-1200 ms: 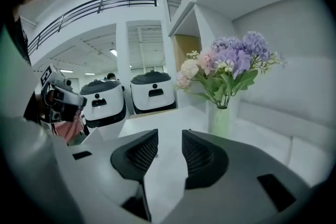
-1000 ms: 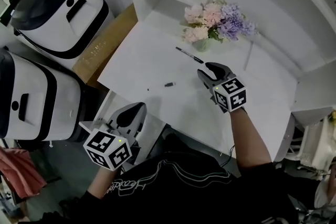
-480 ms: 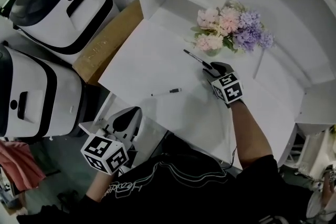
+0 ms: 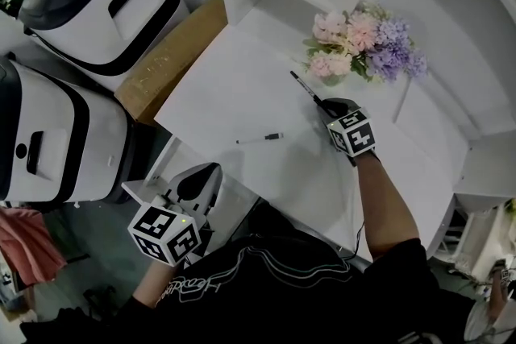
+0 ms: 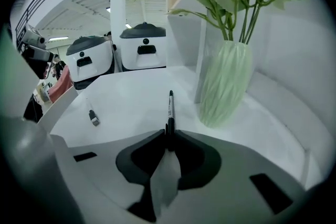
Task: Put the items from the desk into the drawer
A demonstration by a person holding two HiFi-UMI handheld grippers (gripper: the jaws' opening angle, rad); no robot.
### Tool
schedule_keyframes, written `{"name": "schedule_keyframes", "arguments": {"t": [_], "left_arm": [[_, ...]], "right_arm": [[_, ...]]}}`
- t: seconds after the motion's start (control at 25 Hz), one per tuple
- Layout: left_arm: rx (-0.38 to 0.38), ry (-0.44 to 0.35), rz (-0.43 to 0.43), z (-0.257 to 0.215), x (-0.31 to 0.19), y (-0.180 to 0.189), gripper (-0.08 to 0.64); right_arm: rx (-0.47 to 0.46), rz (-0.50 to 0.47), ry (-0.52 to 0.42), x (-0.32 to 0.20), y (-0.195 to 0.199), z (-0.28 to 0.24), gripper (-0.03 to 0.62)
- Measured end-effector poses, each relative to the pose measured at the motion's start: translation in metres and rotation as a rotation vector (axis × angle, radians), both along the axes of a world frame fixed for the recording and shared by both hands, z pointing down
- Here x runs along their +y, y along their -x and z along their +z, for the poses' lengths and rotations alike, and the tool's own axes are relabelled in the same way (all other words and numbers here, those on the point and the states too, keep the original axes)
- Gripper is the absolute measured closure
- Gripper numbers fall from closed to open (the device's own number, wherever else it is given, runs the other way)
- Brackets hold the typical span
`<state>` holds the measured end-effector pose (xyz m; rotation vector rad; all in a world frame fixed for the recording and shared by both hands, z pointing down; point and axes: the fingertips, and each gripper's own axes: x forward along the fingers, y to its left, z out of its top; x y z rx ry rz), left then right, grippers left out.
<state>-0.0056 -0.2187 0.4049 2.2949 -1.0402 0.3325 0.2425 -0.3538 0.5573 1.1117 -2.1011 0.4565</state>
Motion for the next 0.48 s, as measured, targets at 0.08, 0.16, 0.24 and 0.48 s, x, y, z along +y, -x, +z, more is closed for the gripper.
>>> {"name": "schedule_keyframes", "arguments": {"t": [0.08,0.16,0.24,0.48], "left_arm": [[-0.006,-0.002,-0.001,-0.001,0.003,0.001,0.54],[-0.006,-0.004,-0.003,-0.003,0.006,0.002,0.54],[-0.006,-0.008,-0.008,-0.005,0.009,0.004,0.54],[0.003,-0.026,-0.02,-0.015,0.024,0.011,0.54]], "right_arm": [[0.021,0.0,-0.001,0.0,0.0,0.0,0.515],[0.029,0.003,-0.001,0.001,0.0,-0.001,0.517],[0.03,0.01,-0.009,0.002,0.0,-0.004,0.517],[0.018,0.02,-0.065,0.025,0.01,-0.034,0.517]]}}
